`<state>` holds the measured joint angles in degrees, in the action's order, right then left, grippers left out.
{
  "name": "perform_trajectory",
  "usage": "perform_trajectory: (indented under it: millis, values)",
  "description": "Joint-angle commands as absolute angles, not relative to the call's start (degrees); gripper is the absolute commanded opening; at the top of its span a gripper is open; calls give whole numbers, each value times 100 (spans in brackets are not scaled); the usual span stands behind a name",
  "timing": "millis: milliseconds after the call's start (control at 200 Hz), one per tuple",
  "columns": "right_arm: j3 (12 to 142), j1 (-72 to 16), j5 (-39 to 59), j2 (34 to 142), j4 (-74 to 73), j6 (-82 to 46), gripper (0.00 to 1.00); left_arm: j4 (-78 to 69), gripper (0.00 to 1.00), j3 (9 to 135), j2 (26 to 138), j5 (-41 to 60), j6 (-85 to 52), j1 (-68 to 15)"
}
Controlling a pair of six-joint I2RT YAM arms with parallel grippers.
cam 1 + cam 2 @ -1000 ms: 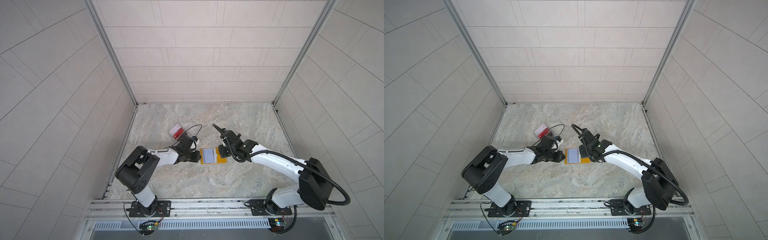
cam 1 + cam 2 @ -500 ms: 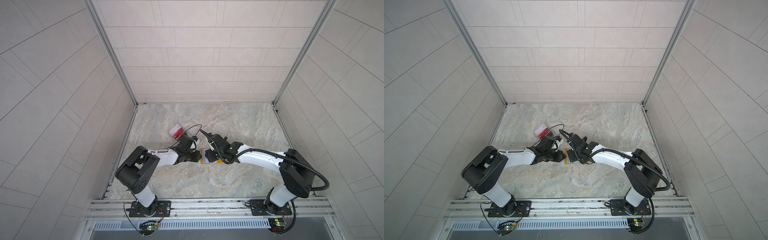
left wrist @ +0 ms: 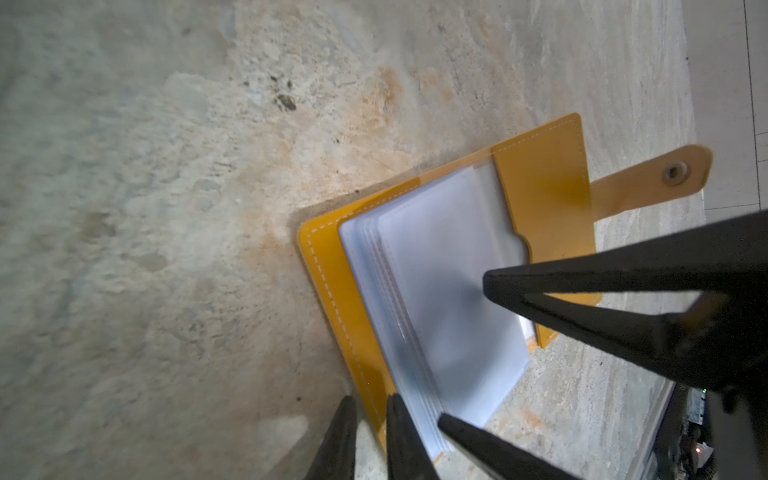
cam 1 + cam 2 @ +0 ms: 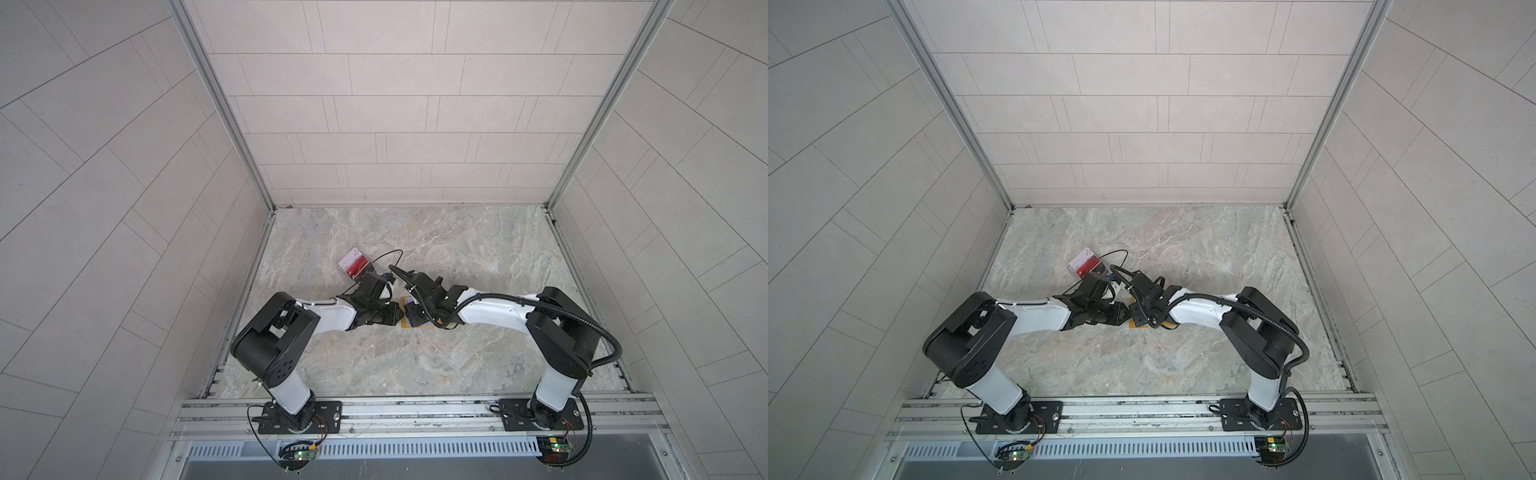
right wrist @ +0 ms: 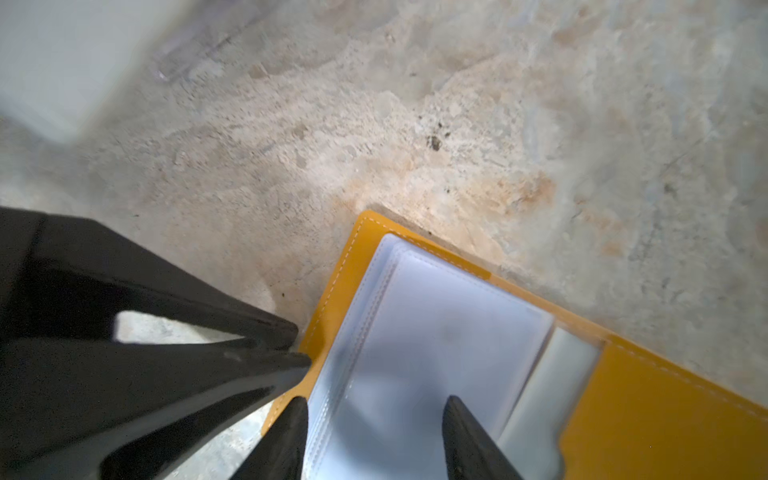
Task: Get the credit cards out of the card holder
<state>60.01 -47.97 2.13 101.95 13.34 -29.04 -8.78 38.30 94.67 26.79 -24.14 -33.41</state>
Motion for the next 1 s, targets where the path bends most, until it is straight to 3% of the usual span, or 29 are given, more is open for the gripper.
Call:
perform_trajectory:
  millis: [0,996]
  values:
    - [6082,-4850,-17,10267,1343,-2907,55,-905,19,3765,9500,2654,-2394,-3357]
    - [6375,-5186,-1710,10437,2359,-2935,43,-962,19,3658,9526,2539,-2434,-3359]
